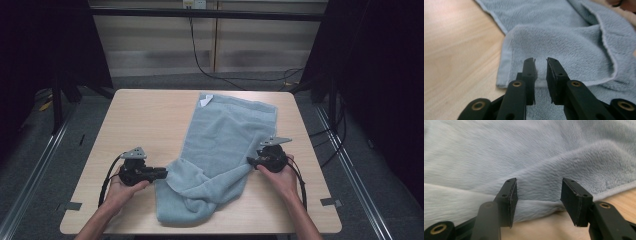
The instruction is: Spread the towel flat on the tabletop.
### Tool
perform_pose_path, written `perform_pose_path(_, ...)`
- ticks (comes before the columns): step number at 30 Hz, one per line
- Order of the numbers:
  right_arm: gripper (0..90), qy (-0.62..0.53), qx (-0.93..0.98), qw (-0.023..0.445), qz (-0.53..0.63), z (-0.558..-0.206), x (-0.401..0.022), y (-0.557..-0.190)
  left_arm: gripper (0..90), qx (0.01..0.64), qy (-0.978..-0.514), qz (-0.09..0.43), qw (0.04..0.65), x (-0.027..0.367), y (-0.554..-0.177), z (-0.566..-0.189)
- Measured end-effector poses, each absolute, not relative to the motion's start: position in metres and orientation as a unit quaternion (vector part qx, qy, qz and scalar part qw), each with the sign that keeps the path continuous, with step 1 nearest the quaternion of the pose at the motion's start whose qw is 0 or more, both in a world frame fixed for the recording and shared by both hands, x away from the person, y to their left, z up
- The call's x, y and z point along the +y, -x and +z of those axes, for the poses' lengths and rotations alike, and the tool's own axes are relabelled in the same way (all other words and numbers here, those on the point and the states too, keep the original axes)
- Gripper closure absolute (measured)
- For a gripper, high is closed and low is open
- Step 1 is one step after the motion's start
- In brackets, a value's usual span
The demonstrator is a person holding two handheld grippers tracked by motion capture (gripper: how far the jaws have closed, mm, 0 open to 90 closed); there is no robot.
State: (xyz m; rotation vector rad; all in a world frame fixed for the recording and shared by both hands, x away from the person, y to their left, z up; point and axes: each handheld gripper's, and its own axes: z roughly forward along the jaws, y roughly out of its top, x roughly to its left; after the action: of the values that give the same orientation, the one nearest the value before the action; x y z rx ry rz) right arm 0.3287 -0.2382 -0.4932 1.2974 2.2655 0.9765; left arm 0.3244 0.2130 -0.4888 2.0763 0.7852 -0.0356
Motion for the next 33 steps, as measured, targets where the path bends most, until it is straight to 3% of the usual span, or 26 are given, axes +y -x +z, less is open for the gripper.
perform_pose_path(5,46.2,-0.408,0.801,0.154,0.411,-0.465,-0.208,-0.306,69.2,0.325,-0.848,0.000,0.418,0.210,-0.326,-0.500)
perform_pose_path(7,46.2,-0.385,0.811,0.140,0.418,-0.459,-0.190,-0.299,74.5,0.317,-0.851,0.002,0.419,0.206,-0.324,-0.500)
perform_pose_path(9,46.9,-0.361,0.820,0.122,0.427,-0.454,-0.168,-0.294,87.6,0.297,-0.860,0.006,0.416,0.202,-0.321,-0.501)
perform_pose_path(13,49.5,-0.320,0.840,0.084,0.431,-0.457,-0.128,-0.293,90.0,0.298,-0.855,0.001,0.424,0.201,-0.321,-0.501)
perform_pose_path(21,38.8,-0.283,0.862,0.048,0.417,-0.469,-0.065,-0.304,72.2,0.349,-0.816,0.020,0.460,0.225,-0.326,-0.493)
perform_pose_path(26,35.3,-0.281,0.874,0.041,0.394,-0.482,-0.049,-0.313,66.9,0.369,-0.811,0.025,0.453,0.232,-0.330,-0.497)
perform_pose_path(30,38.9,-0.283,0.878,0.048,0.382,-0.489,-0.048,-0.312,65.9,0.368,-0.809,0.027,0.457,0.233,-0.330,-0.496)
perform_pose_path(33,51.0,-0.279,0.886,0.065,0.364,-0.490,-0.047,-0.311,65.0,0.368,-0.804,0.037,0.466,0.234,-0.328,-0.493)
